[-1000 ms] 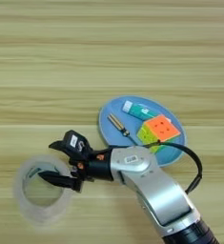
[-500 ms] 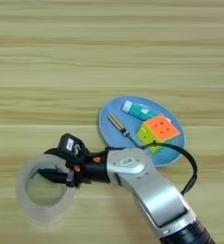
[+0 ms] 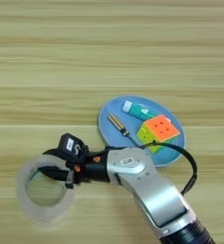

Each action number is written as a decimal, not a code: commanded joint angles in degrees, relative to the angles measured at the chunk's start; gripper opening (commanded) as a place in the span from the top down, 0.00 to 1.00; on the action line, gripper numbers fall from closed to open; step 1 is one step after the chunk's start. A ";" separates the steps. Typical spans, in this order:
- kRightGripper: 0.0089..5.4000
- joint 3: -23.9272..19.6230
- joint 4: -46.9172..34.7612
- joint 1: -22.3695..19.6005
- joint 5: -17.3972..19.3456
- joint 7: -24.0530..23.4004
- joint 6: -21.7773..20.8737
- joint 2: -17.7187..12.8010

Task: Move the objects on the table

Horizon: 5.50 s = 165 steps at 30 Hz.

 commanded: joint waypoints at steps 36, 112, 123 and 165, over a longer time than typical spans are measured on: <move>0.72 -29.41 14.41 -20.05 4.87 -4.83 -2.10 -4.76; 0.36 -30.91 43.13 -26.93 -0.68 -6.19 -14.53 -8.49; 0.15 -31.00 42.87 -26.98 -0.53 -6.38 -14.79 -8.30; 0.00 -31.40 41.33 -27.70 1.22 -5.80 -14.73 -8.03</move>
